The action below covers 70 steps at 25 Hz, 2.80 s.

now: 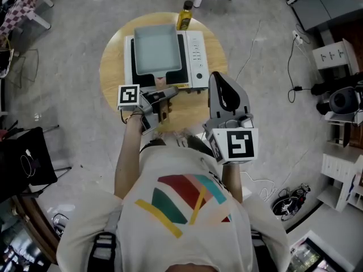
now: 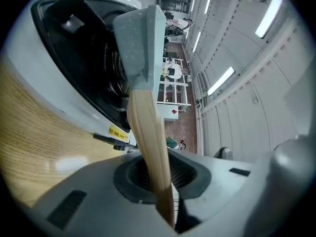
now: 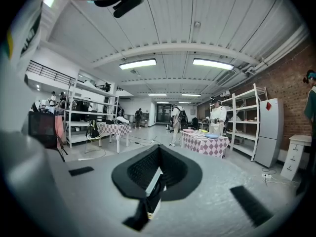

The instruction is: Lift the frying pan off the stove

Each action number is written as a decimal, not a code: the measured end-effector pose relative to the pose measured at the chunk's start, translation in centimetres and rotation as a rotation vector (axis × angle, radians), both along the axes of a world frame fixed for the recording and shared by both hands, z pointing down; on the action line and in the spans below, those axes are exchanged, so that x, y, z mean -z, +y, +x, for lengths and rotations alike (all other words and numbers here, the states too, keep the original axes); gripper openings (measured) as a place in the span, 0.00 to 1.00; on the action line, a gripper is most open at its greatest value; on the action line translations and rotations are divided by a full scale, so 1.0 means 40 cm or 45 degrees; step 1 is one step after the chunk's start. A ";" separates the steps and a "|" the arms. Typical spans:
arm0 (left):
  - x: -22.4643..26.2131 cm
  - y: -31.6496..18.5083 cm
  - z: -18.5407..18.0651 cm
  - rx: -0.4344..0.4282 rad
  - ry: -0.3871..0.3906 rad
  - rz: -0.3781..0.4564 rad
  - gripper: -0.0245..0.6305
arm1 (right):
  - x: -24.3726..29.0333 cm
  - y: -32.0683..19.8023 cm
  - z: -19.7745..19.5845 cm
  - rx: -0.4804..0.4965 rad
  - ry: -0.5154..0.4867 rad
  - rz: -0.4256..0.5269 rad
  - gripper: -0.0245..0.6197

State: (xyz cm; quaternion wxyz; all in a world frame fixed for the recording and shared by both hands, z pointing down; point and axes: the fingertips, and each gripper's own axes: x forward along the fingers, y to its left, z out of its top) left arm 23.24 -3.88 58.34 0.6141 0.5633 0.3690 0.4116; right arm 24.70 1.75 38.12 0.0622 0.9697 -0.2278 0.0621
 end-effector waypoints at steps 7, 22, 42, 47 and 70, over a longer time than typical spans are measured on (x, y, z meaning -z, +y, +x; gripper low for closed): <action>-0.017 0.005 -0.005 -0.027 -0.041 0.041 0.05 | -0.007 0.010 -0.002 -0.017 -0.006 0.001 0.03; -0.008 0.012 0.001 -0.039 0.006 -0.037 0.04 | -0.019 0.012 -0.002 -0.006 -0.018 -0.006 0.03; -0.028 0.030 -0.002 -0.122 0.179 0.203 0.05 | -0.035 0.008 -0.001 0.021 -0.021 -0.022 0.03; -0.017 0.027 -0.010 -0.112 0.212 0.213 0.05 | -0.035 0.013 -0.002 0.013 0.002 -0.037 0.03; 0.442 -0.012 0.034 -0.040 0.753 0.391 0.05 | 0.034 -0.059 0.044 0.128 0.133 -0.008 0.03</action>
